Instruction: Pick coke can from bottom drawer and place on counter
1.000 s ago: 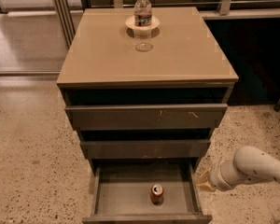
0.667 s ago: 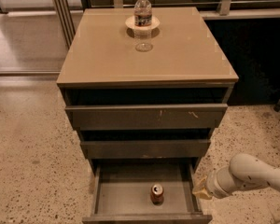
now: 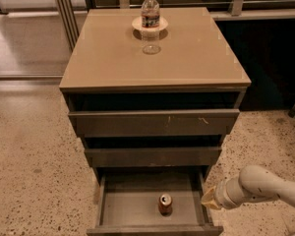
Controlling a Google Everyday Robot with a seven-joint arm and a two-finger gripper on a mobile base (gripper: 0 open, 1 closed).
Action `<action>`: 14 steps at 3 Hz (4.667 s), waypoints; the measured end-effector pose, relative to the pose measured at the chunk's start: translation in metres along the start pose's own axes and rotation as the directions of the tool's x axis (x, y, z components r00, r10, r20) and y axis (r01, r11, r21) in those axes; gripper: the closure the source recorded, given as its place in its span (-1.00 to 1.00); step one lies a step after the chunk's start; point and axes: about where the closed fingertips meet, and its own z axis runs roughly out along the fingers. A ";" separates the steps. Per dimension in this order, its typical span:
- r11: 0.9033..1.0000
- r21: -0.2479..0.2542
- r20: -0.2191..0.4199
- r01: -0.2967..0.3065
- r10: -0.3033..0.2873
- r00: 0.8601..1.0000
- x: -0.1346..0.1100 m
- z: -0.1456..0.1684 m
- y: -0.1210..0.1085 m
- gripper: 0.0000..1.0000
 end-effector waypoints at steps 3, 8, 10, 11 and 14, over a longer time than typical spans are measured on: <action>0.989 0.037 0.099 0.143 -0.146 0.984 0.002 0.044 -0.028 1.00; 0.941 0.004 0.194 0.339 -0.333 0.923 0.003 0.137 -0.025 -0.96; 0.935 0.012 0.263 0.355 -0.345 0.901 -0.006 0.180 -0.041 -0.92; 0.942 0.013 0.309 0.335 -0.322 0.895 -0.014 0.195 -0.051 -0.74; 0.964 -0.070 0.390 0.258 -0.211 0.896 -0.015 0.238 -0.057 -0.56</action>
Offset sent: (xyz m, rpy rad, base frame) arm 0.0202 0.0067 -0.0295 0.0550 -0.0878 0.0612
